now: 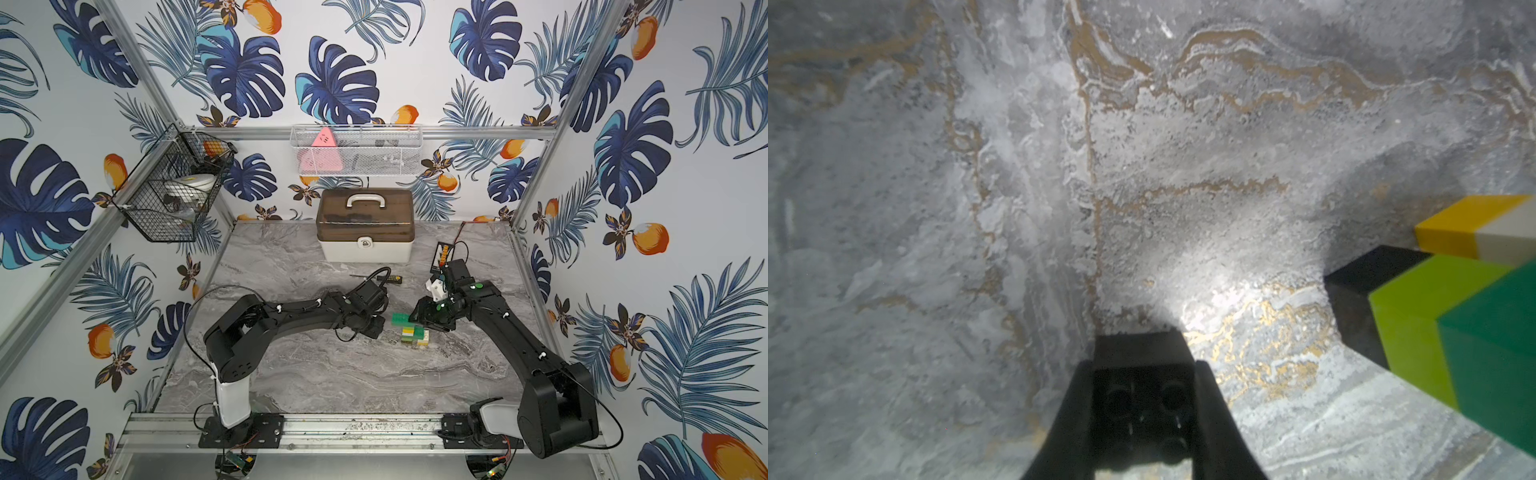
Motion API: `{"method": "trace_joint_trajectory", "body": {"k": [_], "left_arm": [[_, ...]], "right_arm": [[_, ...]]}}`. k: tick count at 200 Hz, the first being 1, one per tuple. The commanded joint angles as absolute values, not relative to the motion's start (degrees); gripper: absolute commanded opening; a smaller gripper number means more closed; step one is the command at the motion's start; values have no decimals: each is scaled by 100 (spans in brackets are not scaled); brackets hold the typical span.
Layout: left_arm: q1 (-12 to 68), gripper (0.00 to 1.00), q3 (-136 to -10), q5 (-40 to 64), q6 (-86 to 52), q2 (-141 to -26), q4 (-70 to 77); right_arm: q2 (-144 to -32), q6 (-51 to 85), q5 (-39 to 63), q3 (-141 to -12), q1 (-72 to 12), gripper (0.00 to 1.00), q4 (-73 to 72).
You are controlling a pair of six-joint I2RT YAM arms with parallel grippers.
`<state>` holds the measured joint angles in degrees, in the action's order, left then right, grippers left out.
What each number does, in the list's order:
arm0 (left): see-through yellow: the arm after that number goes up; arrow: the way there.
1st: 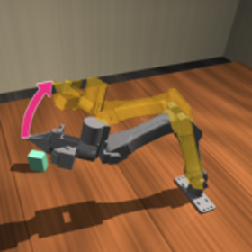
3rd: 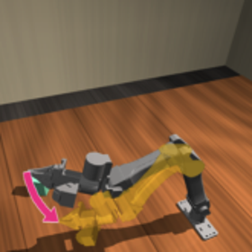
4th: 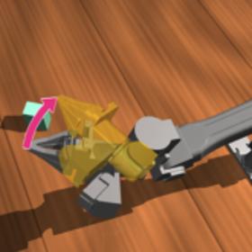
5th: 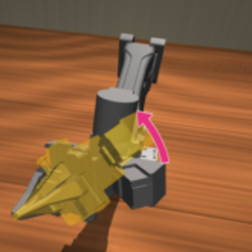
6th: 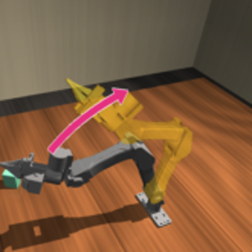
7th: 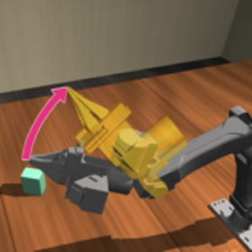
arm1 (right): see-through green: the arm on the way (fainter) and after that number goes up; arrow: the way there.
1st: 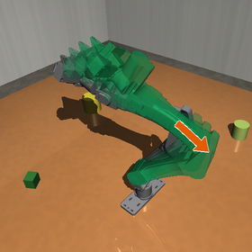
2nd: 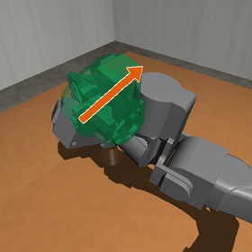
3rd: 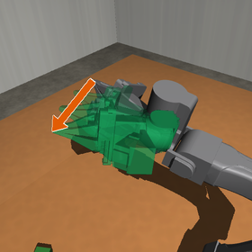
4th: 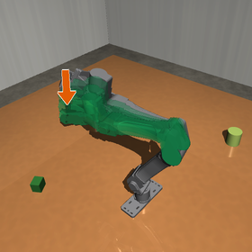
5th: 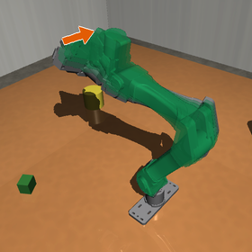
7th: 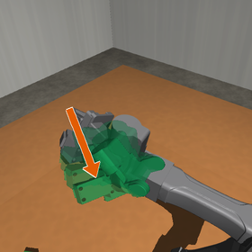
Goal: Assemble a giraffe with lego
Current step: Pick up the lego brick from the center of the board.
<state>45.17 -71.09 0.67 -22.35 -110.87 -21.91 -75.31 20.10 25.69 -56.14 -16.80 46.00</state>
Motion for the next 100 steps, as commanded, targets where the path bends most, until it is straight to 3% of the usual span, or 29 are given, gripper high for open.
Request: {"method": "trace_joint_trajectory", "body": {"k": [1,56,100], "left_arm": [[4517,19,-7264,-101,-2313,-10989,-2718],[4465,9,-8090,-594,-2564,-10640,-3986],[4455,6,-9591,-1215,-2936,-10641,-5757]], "right_arm": [[-7524,1934,2126,-5633,-1670,55,4966],[-7428,1953,2247,-5705,-1670,63,4872],[-7348,2004,2371,-5738,-1666,70,4721]]}}
